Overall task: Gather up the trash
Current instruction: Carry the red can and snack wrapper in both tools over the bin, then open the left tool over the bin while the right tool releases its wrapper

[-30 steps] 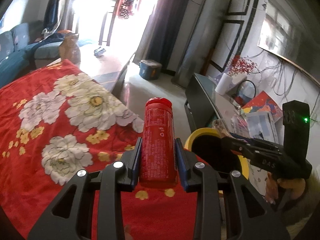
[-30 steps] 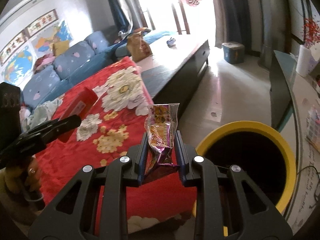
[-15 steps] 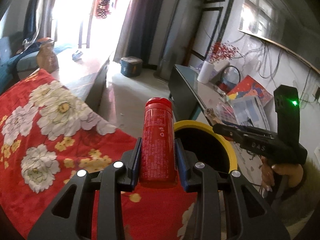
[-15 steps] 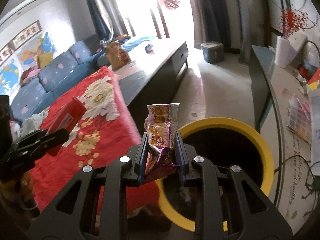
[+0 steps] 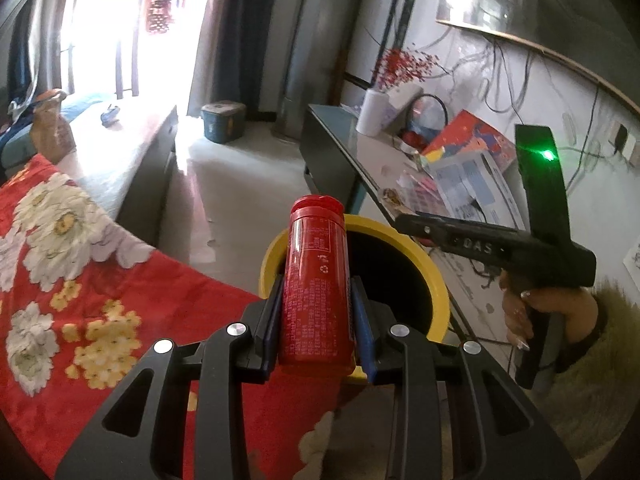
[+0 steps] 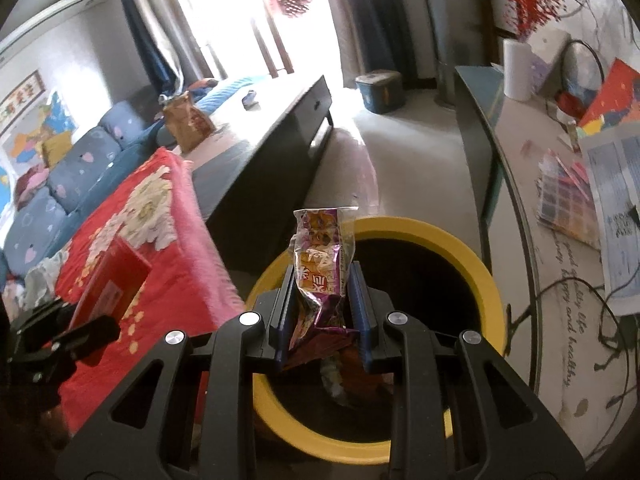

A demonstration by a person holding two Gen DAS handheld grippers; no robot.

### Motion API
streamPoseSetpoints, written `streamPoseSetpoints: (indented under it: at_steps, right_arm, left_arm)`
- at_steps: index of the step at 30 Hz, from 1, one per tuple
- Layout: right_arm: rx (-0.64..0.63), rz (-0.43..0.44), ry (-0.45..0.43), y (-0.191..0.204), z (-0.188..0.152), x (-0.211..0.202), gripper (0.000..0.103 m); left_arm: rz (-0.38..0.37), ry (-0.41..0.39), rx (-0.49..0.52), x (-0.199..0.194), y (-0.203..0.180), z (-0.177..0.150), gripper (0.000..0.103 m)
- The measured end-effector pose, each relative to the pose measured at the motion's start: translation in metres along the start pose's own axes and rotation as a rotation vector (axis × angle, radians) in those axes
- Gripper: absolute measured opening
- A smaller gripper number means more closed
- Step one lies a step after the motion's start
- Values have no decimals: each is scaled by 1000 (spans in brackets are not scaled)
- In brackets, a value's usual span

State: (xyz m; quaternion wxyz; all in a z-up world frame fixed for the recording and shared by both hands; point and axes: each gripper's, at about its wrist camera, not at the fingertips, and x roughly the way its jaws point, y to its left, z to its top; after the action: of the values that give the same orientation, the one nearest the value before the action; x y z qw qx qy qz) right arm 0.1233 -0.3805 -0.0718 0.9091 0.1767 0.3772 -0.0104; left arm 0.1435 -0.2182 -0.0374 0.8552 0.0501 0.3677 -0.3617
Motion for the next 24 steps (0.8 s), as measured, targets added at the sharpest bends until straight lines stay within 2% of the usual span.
streamPoseSetpoints:
  at_steps: [9,17,19,20,21,22,23,24]
  right_arm:
    - [65,-34,32,-30,-8,6,20]
    - [124,-26,53,-44,-11,11,21]
    - [132,-21,54,-46,-11,12,22]
    - [136,-20,55,-46,-11,12,28]
    - [141,-19,52,-47,-10,11,36]
    - [147,-18,45,-48,-11,10,40]
    - [157,-22,31,-49,-11,8,44]
    - [159,-30,25,-51,-10,7,45]
  left_arm:
    - [-46,69,27,34,-22,-9,30]
    - [-69,119,44,66,-32,-14,30]
    - [-75,129,39,76,-33,-14,30]
    - [-79,133,34,81,-33,-14,31]
    - [-84,137,28,85,-33,-14,34]
    - [-86,141,22,89,-33,-14,40]
    - [-86,145,17,92,-32,-14,56]
    - [-83,143,8,93,-30,-15,63]
